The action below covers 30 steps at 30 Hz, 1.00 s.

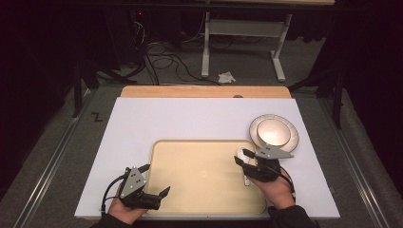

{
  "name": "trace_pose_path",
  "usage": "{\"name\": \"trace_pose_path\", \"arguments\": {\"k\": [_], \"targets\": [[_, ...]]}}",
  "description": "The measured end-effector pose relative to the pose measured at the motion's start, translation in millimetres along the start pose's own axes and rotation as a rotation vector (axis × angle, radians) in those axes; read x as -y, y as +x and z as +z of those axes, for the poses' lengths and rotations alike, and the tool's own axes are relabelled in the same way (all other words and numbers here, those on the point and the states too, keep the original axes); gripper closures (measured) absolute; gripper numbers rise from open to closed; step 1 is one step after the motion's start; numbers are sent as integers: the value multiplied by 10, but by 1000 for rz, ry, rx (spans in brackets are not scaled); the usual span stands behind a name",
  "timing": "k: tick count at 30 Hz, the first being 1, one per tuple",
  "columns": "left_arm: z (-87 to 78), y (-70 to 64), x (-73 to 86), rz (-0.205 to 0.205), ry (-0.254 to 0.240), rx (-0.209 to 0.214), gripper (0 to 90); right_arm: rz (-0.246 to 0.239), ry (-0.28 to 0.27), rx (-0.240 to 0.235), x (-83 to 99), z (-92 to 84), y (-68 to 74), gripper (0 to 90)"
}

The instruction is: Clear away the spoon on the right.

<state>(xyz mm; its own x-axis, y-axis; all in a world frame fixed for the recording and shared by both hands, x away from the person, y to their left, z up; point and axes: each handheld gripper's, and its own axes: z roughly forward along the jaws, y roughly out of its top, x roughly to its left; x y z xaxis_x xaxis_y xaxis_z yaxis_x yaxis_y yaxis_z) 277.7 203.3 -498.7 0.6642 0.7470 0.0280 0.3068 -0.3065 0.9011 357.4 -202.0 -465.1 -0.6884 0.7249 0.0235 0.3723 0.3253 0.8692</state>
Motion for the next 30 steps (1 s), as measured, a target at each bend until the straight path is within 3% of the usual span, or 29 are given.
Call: {"name": "trace_pose_path", "arguments": {"k": [3,4,5,8,12,15,21,30], "targets": [[-4,-2,-4,2,-3,0,2,-4,-64,-16,68,-211,-35,252],[-4,-2,-4,2,-3,0,2,-4,-64,-16,68,-211,-35,252],[-4,-3,-5,2,-4,0,2,15,-85,-10,133,-341,-73,144],[8,-11,-5,0,-6,2,2,32,-90,21,257,-503,-134,16],[22,-24,-12,3,-5,3,2,49,-86,52,423,-647,-172,3],[39,-29,-12,3,-2,-2,2,30,-73,77,484,-659,-163,4],[45,-27,-7,4,2,-6,2,9,-70,83,480,-593,-147,3],[36,-26,-8,5,-2,-4,2,24,-66,81,490,-582,-152,4]]}}
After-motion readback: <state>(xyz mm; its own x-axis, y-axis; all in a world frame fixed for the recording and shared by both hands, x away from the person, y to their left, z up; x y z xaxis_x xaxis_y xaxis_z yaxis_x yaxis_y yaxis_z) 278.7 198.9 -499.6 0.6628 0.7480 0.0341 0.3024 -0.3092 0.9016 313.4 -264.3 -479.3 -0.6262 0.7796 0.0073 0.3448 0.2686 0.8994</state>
